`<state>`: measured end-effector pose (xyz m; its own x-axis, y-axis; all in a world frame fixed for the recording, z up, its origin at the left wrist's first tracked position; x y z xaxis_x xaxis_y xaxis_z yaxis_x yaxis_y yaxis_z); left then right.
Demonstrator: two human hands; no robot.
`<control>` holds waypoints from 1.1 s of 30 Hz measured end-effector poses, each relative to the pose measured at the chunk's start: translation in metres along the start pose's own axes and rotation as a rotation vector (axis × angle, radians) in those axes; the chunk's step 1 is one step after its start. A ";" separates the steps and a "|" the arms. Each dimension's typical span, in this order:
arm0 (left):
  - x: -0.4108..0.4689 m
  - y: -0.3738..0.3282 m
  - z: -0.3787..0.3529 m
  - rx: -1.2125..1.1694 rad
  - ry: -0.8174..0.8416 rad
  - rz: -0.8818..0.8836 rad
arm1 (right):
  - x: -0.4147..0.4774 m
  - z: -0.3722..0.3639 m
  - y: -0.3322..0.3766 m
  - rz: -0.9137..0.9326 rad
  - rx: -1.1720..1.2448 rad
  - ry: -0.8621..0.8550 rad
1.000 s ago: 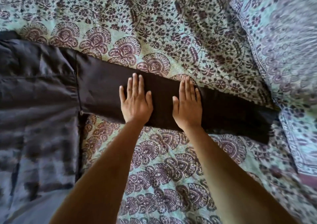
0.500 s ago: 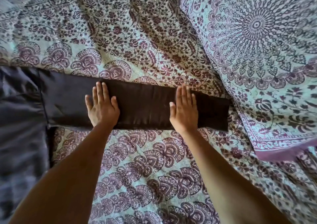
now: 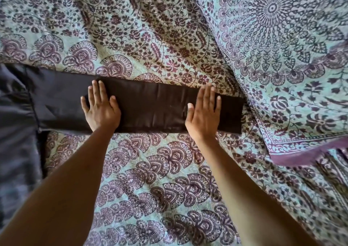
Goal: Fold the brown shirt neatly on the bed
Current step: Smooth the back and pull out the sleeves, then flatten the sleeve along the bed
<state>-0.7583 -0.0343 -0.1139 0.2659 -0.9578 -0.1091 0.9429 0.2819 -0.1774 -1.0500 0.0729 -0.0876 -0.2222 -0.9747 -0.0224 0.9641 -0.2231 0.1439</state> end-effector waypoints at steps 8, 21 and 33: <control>0.000 0.002 0.000 -0.007 -0.010 -0.008 | -0.003 -0.020 -0.005 0.159 0.006 0.074; -0.029 0.004 0.052 0.043 0.218 0.013 | -0.011 0.044 0.032 0.238 0.180 0.026; -0.239 0.115 0.288 -0.319 -0.055 0.153 | -0.179 0.232 0.184 0.561 0.584 -0.283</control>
<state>-0.6561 0.2112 0.1737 0.4174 -0.9024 -0.1070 0.7834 0.4170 -0.4609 -0.8666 0.2087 0.1719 0.1627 -0.8828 0.4406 0.7304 0.4080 0.5478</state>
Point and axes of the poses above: each hand's wrist, its own x-axis towards the middle knuckle, its own z-axis out of the back of the hand, y = z × x, the point moved 10 cm from there along x, towards the middle knuckle, and after that the axes turned 13 degrees about z, right-handed, at the moved point
